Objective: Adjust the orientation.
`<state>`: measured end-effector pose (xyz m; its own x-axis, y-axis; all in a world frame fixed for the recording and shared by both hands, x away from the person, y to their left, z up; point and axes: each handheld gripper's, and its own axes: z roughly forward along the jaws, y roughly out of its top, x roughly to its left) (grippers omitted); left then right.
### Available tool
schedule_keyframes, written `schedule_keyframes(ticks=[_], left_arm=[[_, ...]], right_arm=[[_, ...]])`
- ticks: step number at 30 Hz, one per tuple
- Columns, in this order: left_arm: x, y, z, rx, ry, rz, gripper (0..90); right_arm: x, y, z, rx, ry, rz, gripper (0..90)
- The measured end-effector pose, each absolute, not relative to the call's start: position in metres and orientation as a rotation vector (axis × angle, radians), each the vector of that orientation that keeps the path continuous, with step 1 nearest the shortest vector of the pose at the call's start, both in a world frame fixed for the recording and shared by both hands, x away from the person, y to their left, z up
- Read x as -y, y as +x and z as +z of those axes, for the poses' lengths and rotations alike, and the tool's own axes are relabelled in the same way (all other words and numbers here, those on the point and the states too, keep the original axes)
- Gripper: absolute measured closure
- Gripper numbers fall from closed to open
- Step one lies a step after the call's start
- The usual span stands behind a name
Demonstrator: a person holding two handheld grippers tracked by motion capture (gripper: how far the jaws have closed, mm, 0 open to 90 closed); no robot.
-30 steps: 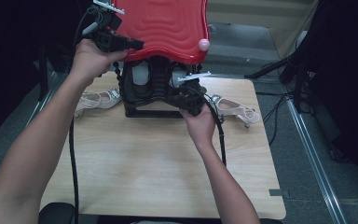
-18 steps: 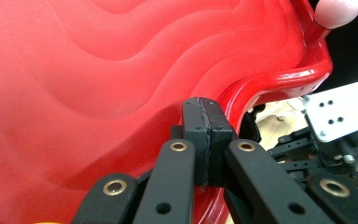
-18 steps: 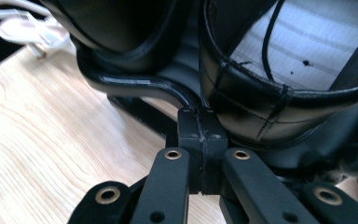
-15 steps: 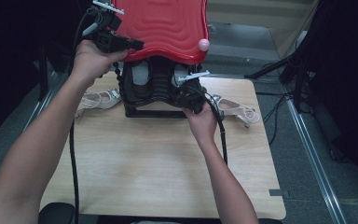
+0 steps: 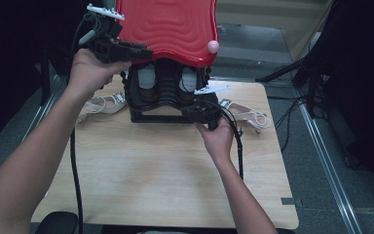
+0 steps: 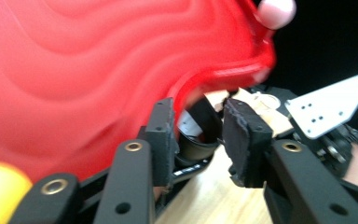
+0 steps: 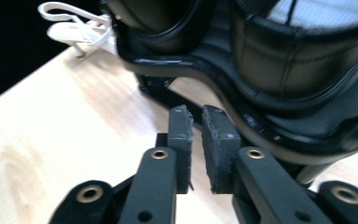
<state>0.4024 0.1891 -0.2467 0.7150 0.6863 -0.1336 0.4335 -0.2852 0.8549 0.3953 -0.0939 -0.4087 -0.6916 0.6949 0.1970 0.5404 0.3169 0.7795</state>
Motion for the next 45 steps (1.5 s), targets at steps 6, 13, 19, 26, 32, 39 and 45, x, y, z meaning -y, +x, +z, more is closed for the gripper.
schedule_keyframes(ticks=[6, 13, 19, 26, 32, 39, 45], left_arm=[[-0.195, 0.379, -0.263, -0.842, 1.925, 0.325, 52.5], [-0.195, 0.363, -0.286, -0.831, 1.949, 0.301, 49.0], [-0.195, 0.361, -0.314, -0.855, 1.945, 0.236, 49.1], [-0.197, 0.363, -0.344, -0.891, 1.949, 0.186, 50.1], [-0.198, 0.362, -0.366, -0.905, 1.957, 0.167, 51.2], [-0.201, 0.363, -0.389, -0.934, 1.981, 0.117, 52.8], [-0.200, 0.359, -0.407, -0.934, 2.025, 0.139, 54.4]], right_arm=[[0.107, 0.382, -0.415, -2.339, 1.155, 1.408, 74.2], [0.120, 0.364, -0.427, -2.275, 1.140, 1.392, 78.1], [0.129, 0.355, -0.438, -2.318, 1.134, 1.423, 78.7], [0.135, 0.341, -0.455, -2.348, 1.161, 1.377, 71.3], [0.144, 0.338, -0.466, -2.401, 1.208, 1.437, 67.1], [0.149, 0.334, -0.477, -2.465, 1.222, 1.430, 68.6], [0.155, 0.328, -0.478, -2.444, 1.165, 1.381, 70.3]])
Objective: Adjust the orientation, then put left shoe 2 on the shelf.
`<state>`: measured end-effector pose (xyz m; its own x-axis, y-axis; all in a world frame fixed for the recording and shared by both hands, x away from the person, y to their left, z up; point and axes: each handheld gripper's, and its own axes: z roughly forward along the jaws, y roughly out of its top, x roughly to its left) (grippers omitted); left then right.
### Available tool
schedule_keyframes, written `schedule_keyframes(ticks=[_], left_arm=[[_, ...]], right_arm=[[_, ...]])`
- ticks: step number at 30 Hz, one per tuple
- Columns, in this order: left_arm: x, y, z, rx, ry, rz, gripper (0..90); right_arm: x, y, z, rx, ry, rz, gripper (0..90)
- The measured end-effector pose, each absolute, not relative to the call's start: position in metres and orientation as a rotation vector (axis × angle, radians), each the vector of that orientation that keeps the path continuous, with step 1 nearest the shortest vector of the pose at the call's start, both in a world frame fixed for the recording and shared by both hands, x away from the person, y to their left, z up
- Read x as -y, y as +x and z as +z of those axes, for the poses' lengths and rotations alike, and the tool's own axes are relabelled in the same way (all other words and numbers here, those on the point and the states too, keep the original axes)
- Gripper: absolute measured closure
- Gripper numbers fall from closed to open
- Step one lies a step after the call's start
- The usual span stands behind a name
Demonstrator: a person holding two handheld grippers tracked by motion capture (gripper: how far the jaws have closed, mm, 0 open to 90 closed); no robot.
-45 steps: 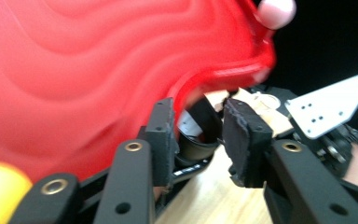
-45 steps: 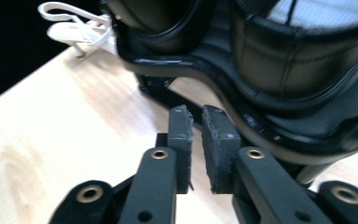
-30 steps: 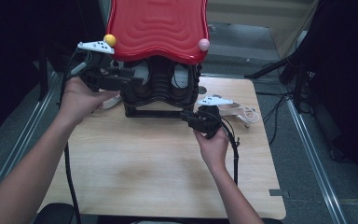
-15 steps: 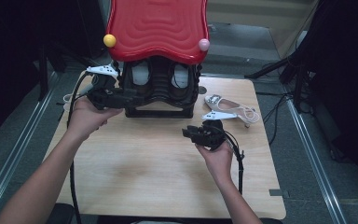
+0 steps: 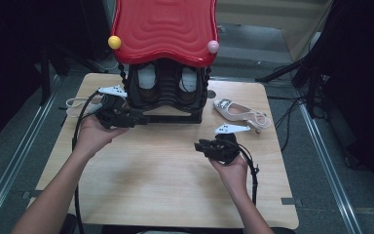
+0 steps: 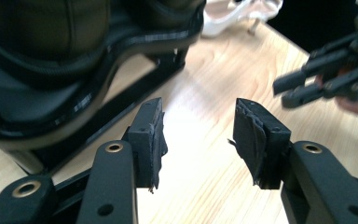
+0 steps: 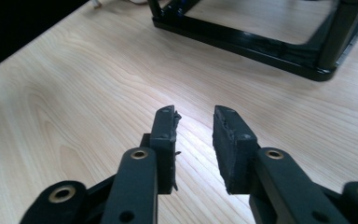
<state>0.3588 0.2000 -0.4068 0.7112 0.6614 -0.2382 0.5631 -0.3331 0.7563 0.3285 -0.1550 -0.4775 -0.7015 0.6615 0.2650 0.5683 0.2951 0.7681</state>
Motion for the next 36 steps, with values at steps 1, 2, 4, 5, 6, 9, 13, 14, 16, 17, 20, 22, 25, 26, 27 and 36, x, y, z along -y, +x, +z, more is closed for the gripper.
schedule_keyframes(ticks=[1, 2, 4, 5, 6, 9, 13, 14, 16, 17, 20, 22, 25, 26, 27, 36], left_arm=[[-0.201, 0.358, -0.410, -0.929, 2.025, 0.127, 56.2], [-0.201, 0.358, -0.411, -0.926, 2.023, 0.116, 57.6], [-0.202, 0.356, -0.416, -0.921, 2.024, 0.105, 61.1], [-0.204, 0.356, -0.418, -0.920, 2.025, 0.101, 62.4], [-0.205, 0.355, -0.419, -0.918, 2.018, 0.102, 63.7], [-0.209, 0.354, -0.425, -0.925, 2.021, 0.098, 66.7], [-0.212, 0.352, -0.431, -0.938, 2.008, 0.096, 67.8], [-0.214, 0.352, -0.432, -0.937, 2.003, 0.087, 67.9], [-0.216, 0.350, -0.435, -0.954, 1.998, 0.091, 67.9], [-0.219, 0.350, -0.438, -0.960, 1.991, 0.085, 68.0], [-0.224, 0.349, -0.443, -0.984, 1.987, 0.090, 68.7], [-0.229, 0.347, -0.448, -0.991, 1.973, 0.081, 69.7], [-0.236, 0.346, -0.454, -1.019, 1.974, 0.082, 72.4], [-0.238, 0.346, -0.456, -1.025, 1.977, 0.079, 72.8], [-0.241, 0.346, -0.458, -1.031, 1.969, 0.078, 74.4], [-0.265, 0.344, -0.472, -1.084, 1.956, 0.130, 87.4]], right_arm=[[0.156, 0.328, -0.478, -2.446, 1.163, 1.386, 70.3], [0.158, 0.328, -0.477, -2.442, 1.172, 1.394, 70.1], [0.161, 0.328, -0.476, -2.425, 1.193, 1.396, 67.9], [0.161, 0.327, -0.475, -2.416, 1.189, 1.389, 67.1], [0.162, 0.327, -0.475, -2.417, 1.186, 1.378, 66.4], [0.163, 0.327, -0.476, -2.426, 1.129, 1.366, 60.6], [0.163, 0.323, -0.480, -2.416, 1.059, 1.345, 60.2], [0.164, 0.322, -0.482, -2.401, 1.031, 1.377, 60.2], [0.165, 0.319, -0.485, -2.370, 1.016, 1.396, 60.3], [0.166, 0.319, -0.486, -2.378, 1.023, 1.389, 59.8], [0.168, 0.321, -0.489, -2.410, 1.102, 1.327, 56.7], [0.172, 0.323, -0.490, -2.435, 1.164, 1.343, 59.3], [0.175, 0.326, -0.492, -2.456, 1.223, 1.352, 59.9], [0.176, 0.326, -0.493, -2.464, 1.231, 1.357, 59.9], [0.177, 0.326, -0.493, -2.463, 1.248, 1.346, 59.9], [0.189, 0.322, -0.492, -2.399, 1.246, 1.342, 64.1]])
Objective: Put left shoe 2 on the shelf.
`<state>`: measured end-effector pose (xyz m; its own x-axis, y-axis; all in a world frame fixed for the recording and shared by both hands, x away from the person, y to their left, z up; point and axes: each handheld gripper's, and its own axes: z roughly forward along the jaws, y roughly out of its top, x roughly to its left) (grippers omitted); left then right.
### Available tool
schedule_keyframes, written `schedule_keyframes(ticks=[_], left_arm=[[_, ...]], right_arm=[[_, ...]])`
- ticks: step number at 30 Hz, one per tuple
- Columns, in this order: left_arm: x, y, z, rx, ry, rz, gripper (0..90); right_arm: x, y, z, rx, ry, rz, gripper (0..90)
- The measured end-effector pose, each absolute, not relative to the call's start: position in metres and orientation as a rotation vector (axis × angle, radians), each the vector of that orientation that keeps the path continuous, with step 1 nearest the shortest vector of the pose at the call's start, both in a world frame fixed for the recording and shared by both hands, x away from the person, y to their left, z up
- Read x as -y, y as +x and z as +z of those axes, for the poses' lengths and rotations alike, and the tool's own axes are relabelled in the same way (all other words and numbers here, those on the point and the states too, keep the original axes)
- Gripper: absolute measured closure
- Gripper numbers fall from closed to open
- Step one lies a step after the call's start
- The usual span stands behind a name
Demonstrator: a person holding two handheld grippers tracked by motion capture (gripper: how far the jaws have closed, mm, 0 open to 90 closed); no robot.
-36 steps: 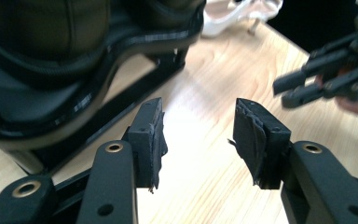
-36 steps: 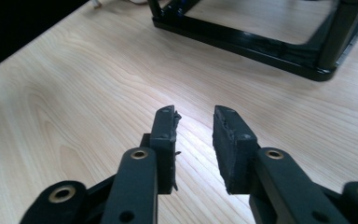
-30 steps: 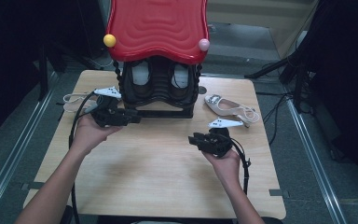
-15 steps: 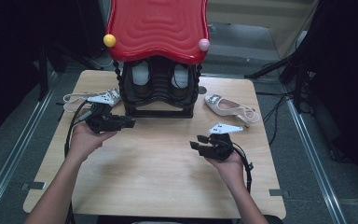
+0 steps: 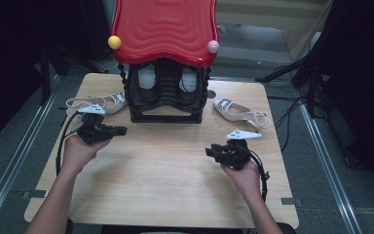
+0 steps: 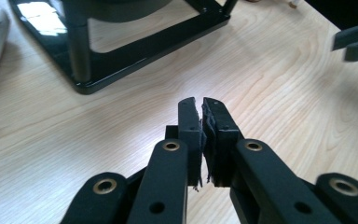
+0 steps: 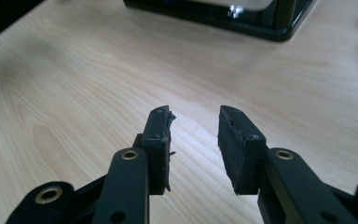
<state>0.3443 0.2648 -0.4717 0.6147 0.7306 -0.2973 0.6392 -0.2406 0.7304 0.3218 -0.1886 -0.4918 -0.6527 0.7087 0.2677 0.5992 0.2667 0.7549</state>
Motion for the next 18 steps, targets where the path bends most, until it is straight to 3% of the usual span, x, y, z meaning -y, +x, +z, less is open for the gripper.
schedule_keyframes(ticks=[8, 18], left_arm=[[-0.280, 0.346, -0.481, -1.125, 1.953, 0.161, 88.8], [-0.303, 0.348, -0.487, -1.193, 1.924, 0.199, 88.4]], right_arm=[[0.191, 0.322, -0.498, -2.382, 1.213, 1.286, 57.3], [0.184, 0.324, -0.507, -2.448, 1.184, 1.220, 58.5]])
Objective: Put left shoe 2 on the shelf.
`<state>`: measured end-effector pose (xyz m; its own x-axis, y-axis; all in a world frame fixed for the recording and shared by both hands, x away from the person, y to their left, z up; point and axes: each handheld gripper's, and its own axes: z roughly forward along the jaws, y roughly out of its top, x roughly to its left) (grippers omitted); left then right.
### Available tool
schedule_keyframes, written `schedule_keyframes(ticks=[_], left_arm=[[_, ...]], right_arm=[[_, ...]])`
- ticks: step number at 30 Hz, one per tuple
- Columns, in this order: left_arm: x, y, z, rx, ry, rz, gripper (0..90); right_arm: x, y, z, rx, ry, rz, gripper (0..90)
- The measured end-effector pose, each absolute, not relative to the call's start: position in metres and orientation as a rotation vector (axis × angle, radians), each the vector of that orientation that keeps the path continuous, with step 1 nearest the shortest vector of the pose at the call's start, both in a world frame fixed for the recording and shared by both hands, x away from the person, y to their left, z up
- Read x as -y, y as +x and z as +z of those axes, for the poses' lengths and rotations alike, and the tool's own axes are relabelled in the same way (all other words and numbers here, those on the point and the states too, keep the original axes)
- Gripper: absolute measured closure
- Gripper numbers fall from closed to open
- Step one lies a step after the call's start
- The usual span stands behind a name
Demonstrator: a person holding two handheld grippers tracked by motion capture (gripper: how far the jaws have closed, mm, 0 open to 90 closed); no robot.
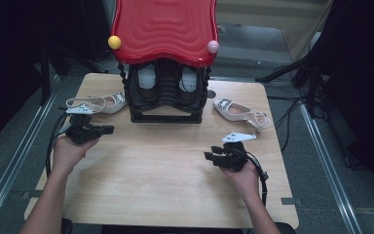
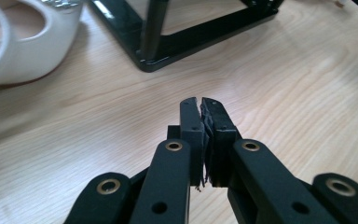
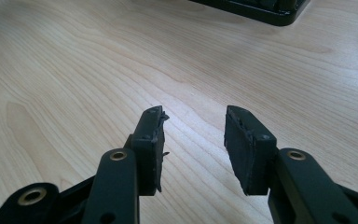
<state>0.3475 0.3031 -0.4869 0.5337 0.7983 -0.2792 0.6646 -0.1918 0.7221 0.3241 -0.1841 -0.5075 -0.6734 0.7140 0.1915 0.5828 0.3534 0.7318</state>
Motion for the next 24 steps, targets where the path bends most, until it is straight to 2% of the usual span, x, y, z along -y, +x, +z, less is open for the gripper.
schedule_keyframes(ticks=[12, 24], left_arm=[[-0.336, 0.357, -0.502, -1.316, 1.841, 0.250, 89.3], [-0.325, 0.398, -0.507, -1.331, 1.809, 0.298, 90.0]], right_arm=[[0.186, 0.330, -0.509, -2.451, 1.222, 1.237, 57.7], [0.185, 0.328, -0.506, -2.423, 1.220, 1.275, 58.4]])
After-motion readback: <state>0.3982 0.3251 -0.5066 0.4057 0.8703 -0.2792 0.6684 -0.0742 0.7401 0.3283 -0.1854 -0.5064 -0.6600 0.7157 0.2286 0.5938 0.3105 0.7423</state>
